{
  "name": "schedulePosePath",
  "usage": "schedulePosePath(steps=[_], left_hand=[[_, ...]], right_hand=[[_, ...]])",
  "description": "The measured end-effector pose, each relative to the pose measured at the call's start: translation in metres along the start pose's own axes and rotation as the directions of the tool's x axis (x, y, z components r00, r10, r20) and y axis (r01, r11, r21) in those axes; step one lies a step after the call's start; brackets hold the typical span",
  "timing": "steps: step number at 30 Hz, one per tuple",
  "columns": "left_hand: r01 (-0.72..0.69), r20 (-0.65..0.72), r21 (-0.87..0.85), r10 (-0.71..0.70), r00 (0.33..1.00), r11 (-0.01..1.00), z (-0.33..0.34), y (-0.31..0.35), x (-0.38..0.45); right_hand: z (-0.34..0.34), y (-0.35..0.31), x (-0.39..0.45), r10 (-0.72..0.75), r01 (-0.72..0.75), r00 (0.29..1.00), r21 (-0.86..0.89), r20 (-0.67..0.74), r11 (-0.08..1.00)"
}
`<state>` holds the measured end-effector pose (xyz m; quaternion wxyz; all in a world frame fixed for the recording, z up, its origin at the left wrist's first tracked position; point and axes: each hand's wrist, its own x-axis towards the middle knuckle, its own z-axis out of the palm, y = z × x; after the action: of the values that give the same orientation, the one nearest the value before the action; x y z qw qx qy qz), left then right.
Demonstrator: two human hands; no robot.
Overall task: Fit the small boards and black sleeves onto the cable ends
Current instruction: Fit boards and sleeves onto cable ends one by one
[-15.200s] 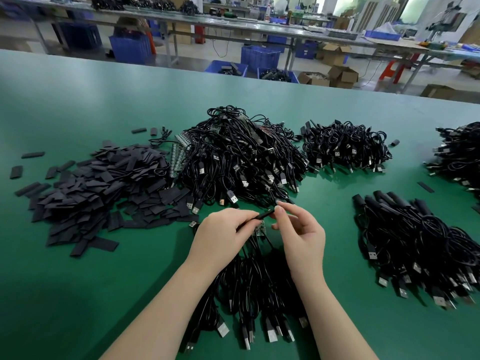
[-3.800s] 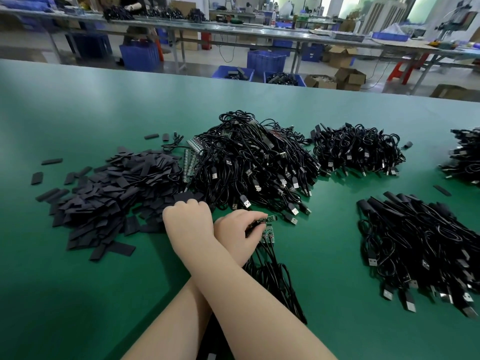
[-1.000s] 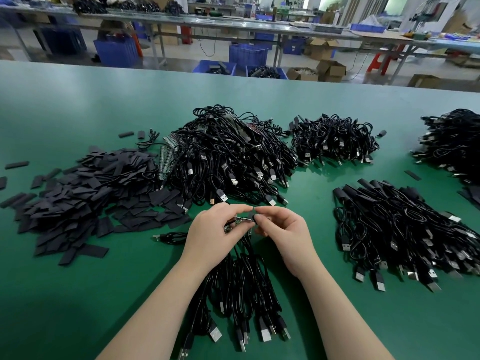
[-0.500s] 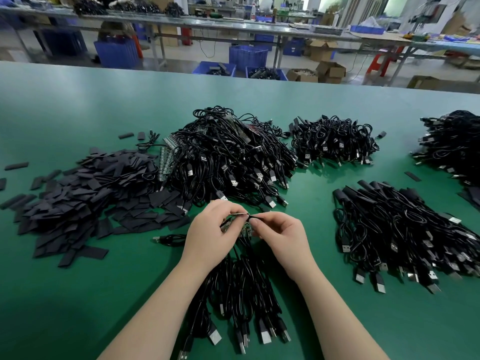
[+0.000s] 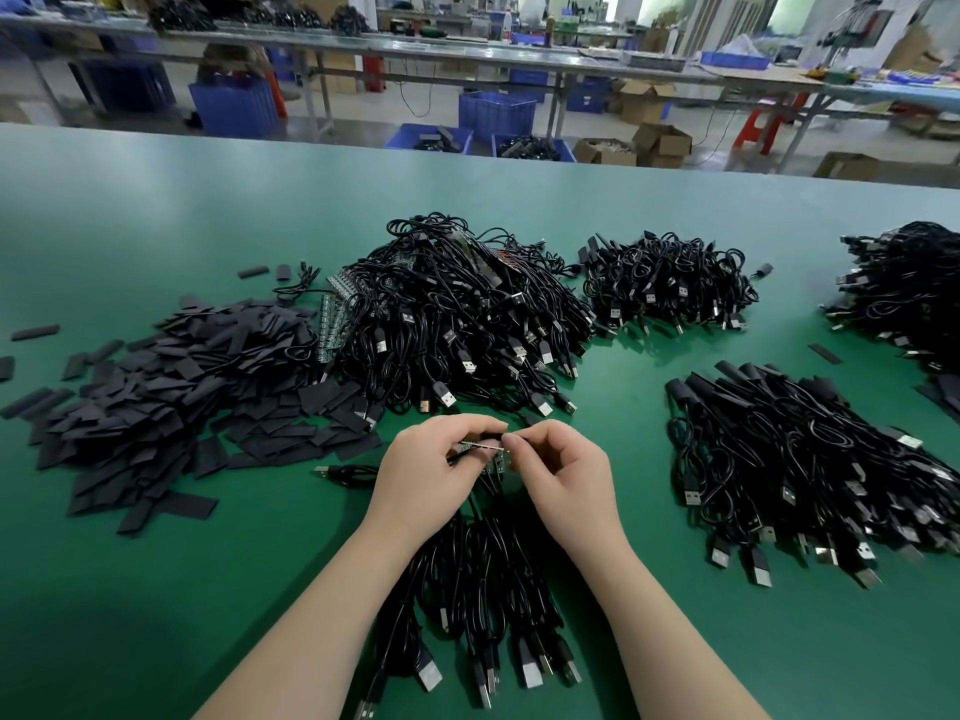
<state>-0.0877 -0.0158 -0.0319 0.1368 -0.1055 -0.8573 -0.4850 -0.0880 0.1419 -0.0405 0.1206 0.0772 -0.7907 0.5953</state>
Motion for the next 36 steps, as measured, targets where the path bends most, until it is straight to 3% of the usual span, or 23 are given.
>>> schedulePosePath(steps=[6,25,36], left_hand=[[0.035,0.028,0.022,-0.035,0.999,0.999,0.0007,-0.0031,0.0007],[0.092,0.043,0.049,-0.094,0.995,0.995,0.0046,-0.0059,0.0029],[0.024,0.054,-0.086,-0.019,0.998,0.996,-0.0009,-0.0066,0.0034]], right_hand=[[0.0018,0.0017,0.0002,-0.062,0.062,0.998,-0.108,0.008,0.992],[0.0041,0.0071,0.0003,-0.1,0.105,0.994,-0.192,0.034,0.976],[0.005,0.0094,-0.0001,-0.129,0.136,0.991,-0.222,0.047,0.966]])
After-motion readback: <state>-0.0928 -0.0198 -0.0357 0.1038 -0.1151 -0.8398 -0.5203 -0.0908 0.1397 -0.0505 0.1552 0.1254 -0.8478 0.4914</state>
